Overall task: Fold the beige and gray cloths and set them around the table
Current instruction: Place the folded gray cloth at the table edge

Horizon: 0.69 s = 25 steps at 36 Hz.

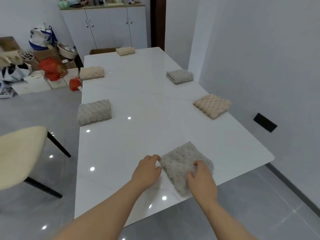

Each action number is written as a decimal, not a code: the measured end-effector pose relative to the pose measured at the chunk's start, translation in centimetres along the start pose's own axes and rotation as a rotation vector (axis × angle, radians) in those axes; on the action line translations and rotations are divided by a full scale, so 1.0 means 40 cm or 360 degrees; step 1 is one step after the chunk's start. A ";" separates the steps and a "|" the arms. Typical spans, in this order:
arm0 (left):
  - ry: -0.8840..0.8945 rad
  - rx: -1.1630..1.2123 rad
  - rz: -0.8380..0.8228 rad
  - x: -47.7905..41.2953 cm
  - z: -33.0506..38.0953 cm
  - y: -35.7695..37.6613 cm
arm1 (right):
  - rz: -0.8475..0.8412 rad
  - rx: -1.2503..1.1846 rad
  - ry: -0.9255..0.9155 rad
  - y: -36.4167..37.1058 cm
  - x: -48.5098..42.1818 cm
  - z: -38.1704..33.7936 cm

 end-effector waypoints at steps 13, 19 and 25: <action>0.0084 0.0036 -0.0124 -0.092 0.035 0.028 | -0.0145 -0.0197 0.0152 -0.009 -0.049 0.052; 0.0066 0.0074 -0.0118 -0.098 0.032 0.045 | -0.0223 -0.0340 0.0094 -0.004 -0.053 0.048; -0.0106 0.0297 0.0052 -0.083 0.012 0.046 | -0.0374 -0.0377 -0.0055 -0.021 -0.080 0.046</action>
Point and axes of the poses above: each hand's wrist, its own x-axis away from the middle knuckle, its own y-axis out of the palm, z = x × y, the point moved 4 cm from there along -x, towards the middle knuckle, and after that the axes turned 10 degrees about -z, right-handed, at the moved point
